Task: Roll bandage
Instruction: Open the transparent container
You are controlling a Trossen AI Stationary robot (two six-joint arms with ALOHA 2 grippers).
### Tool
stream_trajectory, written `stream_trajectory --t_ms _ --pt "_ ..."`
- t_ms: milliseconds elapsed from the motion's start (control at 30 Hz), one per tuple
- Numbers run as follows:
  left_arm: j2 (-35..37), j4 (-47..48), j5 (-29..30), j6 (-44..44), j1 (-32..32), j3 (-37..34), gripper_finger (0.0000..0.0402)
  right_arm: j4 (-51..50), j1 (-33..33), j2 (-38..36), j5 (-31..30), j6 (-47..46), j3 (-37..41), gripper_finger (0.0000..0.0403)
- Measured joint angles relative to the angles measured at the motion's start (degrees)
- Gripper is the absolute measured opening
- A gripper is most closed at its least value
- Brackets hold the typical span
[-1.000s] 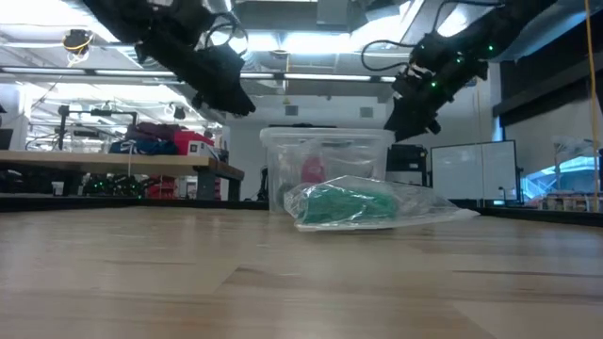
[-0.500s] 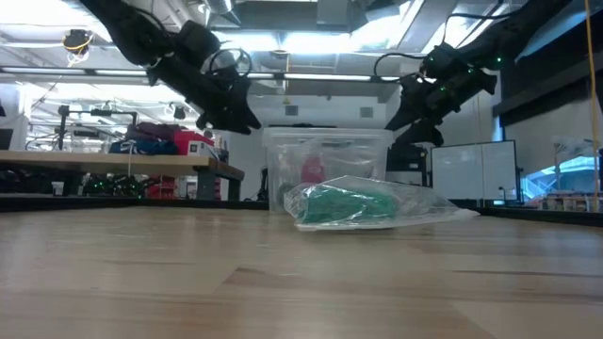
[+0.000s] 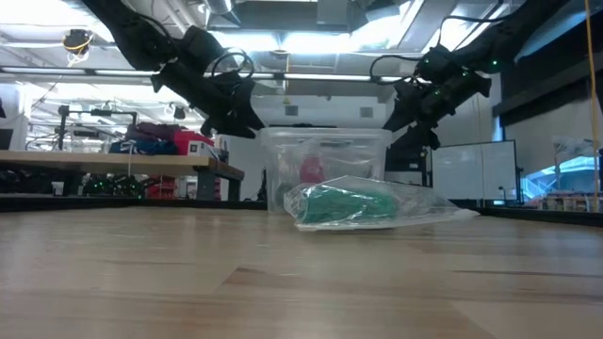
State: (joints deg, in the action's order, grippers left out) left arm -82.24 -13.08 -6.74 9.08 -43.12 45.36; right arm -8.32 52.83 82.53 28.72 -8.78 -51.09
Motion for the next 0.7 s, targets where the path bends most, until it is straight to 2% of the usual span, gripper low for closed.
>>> stream_trajectory --t_ms 200,700 --pt "0.0 0.4 -1.9 2.6 0.2 0.0 0.0182 1.2 0.0 0.1 0.8 -1.3 0.0 0.0262" --pt "0.0 1.4 -1.9 4.0 1.1 0.0 0.0182 0.9 -2.8 0.1 3.4 -4.6 0.0 0.0262"
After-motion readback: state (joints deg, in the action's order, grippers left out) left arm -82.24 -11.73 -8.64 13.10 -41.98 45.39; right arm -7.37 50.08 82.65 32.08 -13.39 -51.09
